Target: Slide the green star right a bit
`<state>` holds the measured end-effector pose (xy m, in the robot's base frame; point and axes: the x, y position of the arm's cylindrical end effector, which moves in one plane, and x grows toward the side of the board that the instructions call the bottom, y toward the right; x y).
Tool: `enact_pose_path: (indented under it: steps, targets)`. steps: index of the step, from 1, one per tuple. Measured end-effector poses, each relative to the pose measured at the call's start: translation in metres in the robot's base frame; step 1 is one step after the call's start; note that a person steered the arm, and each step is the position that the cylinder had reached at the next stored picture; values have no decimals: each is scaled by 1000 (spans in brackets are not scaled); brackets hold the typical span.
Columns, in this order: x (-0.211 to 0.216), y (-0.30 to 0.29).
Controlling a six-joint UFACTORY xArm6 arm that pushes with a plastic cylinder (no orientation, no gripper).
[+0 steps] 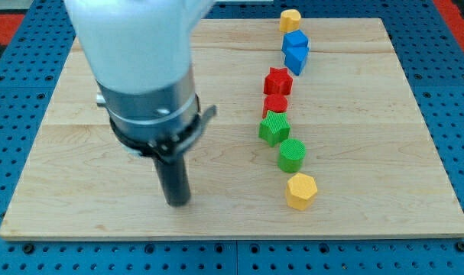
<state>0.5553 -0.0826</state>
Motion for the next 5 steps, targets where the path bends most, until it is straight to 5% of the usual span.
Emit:
enact_pose_path:
  steps: [5]
  targets:
    - [-80,64]
